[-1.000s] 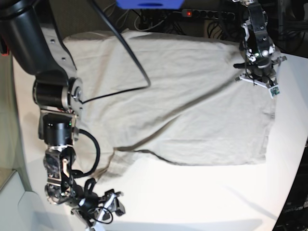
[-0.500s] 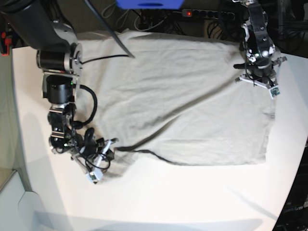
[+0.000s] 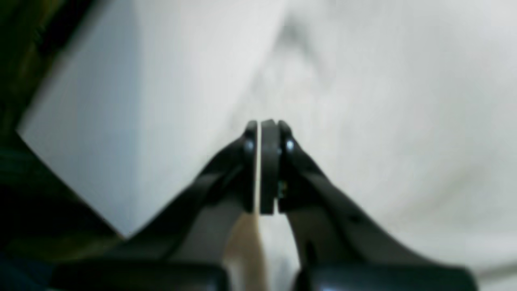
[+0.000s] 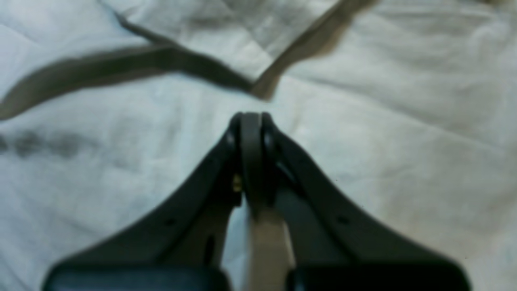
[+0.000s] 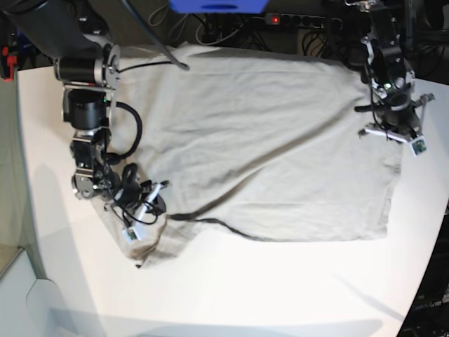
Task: Layout the t-shirt on the table in an organized manner, then fold the t-shirt properly
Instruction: 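Drag the held shirt corner with the right gripper away from the left gripper, then pull the shirt hem corner with the right gripper to straighten the edge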
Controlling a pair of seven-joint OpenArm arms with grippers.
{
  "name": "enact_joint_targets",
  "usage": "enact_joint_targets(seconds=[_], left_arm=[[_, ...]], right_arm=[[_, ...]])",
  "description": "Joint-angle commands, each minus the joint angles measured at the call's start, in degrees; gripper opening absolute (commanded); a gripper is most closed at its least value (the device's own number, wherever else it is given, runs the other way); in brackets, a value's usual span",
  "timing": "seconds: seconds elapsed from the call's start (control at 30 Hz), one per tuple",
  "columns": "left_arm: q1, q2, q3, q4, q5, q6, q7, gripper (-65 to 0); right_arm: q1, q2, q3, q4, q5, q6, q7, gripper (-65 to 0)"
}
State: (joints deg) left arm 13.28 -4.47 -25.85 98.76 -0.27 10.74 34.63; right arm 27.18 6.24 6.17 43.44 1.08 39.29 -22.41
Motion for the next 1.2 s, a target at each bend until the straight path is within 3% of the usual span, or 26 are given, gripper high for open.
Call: enact_joint_targets(seconds=[0.0, 0.2, 0.37, 0.57, 0.73, 0.93, 1.17], left_arm=[[-1.01, -0.32, 0.04, 1.59, 0.32, 0.38, -0.83, -63.6], [-7.43, -0.32, 0.22, -4.39, 0.58, 0.38, -1.01, -63.6], [-11.65, -1.11, -0.13, -15.02, 0.58, 0.38, -1.36, -63.6], [-12.00, -3.40, -0.22, -18.36, 0.41, 0.38, -1.45, -63.6], [-11.30, -5.33, -2.42, -18.36, 0.32, 0.47, -1.45, -63.6], [-11.12, -6.04, -7.08, -17.75, 0.32, 0.47, -1.53, -63.6], [-10.95, -5.60, -7.34, -17.57, 0.32, 0.47, -1.53, -63.6]], right_arm=[[-0.23, 0.84, -0.15, 0.30, -1.48, 0.71, -2.60, -64.7], [-7.00, 0.92, -0.15, 8.12, -1.48, 0.71, -2.86, -64.7], [-13.51, 1.01, -0.15, 22.54, -1.48, 0.71, -9.89, -64.7], [-17.03, 2.16, -1.21, 30.71, -1.48, 0.71, -15.26, -64.7], [-16.67, 4.27, -6.39, 33.44, -1.48, 0.71, -19.48, -64.7], [-13.68, 4.35, -7.98, 36.52, -1.48, 0.71, -20.00, -64.7], [-4.81, 3.56, -12.99, 27.55, -1.48, 0.71, -19.39, -64.7]])
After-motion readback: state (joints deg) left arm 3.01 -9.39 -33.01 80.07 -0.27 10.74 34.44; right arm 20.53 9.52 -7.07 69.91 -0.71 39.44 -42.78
